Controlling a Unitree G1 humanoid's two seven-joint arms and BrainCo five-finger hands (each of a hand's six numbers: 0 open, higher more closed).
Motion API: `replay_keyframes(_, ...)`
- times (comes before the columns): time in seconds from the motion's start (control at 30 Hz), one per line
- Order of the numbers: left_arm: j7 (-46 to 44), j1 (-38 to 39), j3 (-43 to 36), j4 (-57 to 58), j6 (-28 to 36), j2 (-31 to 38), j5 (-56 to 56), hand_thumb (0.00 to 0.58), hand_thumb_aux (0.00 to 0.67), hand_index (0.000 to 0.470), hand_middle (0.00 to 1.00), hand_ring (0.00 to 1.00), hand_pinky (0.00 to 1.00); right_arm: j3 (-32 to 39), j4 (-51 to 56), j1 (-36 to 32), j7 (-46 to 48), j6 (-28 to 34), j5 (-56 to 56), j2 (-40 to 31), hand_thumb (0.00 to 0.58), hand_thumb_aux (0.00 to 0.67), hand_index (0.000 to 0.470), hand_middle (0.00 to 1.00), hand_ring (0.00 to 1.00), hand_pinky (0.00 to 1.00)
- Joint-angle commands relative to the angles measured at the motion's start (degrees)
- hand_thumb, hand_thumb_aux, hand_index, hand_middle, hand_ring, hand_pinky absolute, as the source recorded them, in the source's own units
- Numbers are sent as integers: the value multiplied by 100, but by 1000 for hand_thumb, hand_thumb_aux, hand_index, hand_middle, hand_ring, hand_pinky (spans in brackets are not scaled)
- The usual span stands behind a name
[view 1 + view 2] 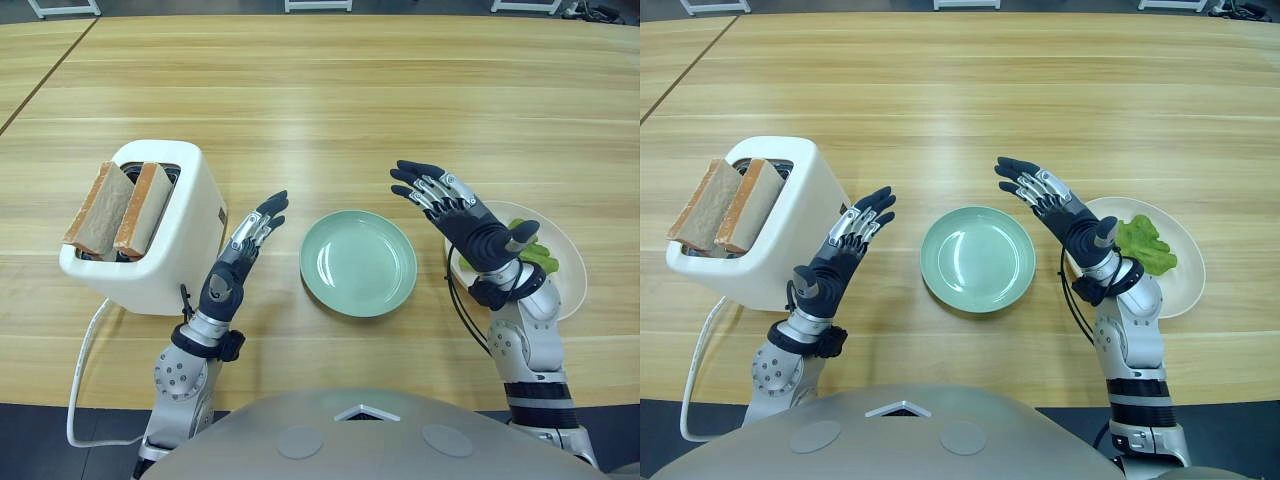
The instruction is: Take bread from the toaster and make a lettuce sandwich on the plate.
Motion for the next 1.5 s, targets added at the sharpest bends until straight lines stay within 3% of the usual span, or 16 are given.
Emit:
replay_keyframes(0.03, 6, -8, -21, -20, 69, -1, -16, 0, 0, 0, 0, 0, 0, -60, -35, 12, 11, 48, -71, -30, 0, 0, 0, 0, 0, 0)
replay_keyframes(0.23, 55, 48, -52, -216, 134, -65, -203, 0, 0, 0, 0, 0, 0, -49, -30, 19, 4, 34, -91, -18, 0, 0, 0, 0, 0, 0)
replay_keyframes(0.37, 755, 412, -83, -2050, 1127, -154, -1149, 0, 0, 0, 0, 0, 0, 21, 22, -77, 26, 60, -119, -4, 0, 0, 0, 0, 0, 0)
replay_keyframes(0.43, 1246, 418, 590, -3084, 1933, 149, -1428, 0, 0, 0, 0, 0, 0, 48, -14, -64, 12, 66, -139, 4, 0, 0, 0, 0, 0, 0)
replay_keyframes(0.57, 1933, 693, 3549, -3562, 2215, 1178, -2193, 0, 0, 0, 0, 0, 0, 113, -39, -87, 9, 82, -169, 28, 0, 0, 0, 0, 0, 0)
replay_keyframes(0.63, 1843, 893, 4756, -3416, 2645, 1393, -1562, 0, 0, 0, 0, 0, 0, 127, -33, -102, 14, 83, -181, 31, 0, 0, 0, 0, 0, 0)
replay_keyframes(0.7, 1687, 1104, 5260, -3109, 2915, 1583, -679, 0, 0, 0, 0, 0, 0, 121, -28, -108, 20, 82, -178, 22, 0, 0, 0, 0, 0, 0)
replay_keyframes(0.8, 1538, 1379, 5319, -2608, 3104, 1883, 1325, 0, 0, 0, 0, 0, 0, 91, -26, -100, 22, 79, -168, 5, 0, 0, 0, 0, 0, 0)
replay_keyframes(0.97, 1248, 1320, 4884, -1979, 3208, 1883, 2582, 53, 32, 22, 0, 0, 0, 64, -44, -59, 2, 57, -180, 7, 0, 0, 0, 0, 0, 0)
replay_keyframes(1.2, 1116, 1096, 4635, -1426, 3035, 1787, 3208, 53, 32, 22, 0, 0, 0, 55, -73, -18, -10, 25, -212, 15, 0, 0, 0, 0, 0, 0)
replay_keyframes(1.33, 1080, 982, 4625, -1227, 2957, 1784, 3411, 100, 60, 42, 0, 0, 0, 36, -104, 21, -24, 15, -231, 21, 0, 0, 0, 0, 0, 0)
replay_keyframes(1.47, 1042, 891, 4515, -1187, 2895, 1713, 3522, 53, 32, 22, 0, 0, 0, 27, -120, 34, -25, 18, -242, 25, 0, 0, 0, 0, 0, 0)
replay_keyframes(1.5, 1038, 871, 4493, -1169, 2879, 1703, 3541, 71, 42, 29, 0, 0, 0, 28, -122, 37, -26, 17, -248, 29, 0, 0, 0, 0, 0, 0)
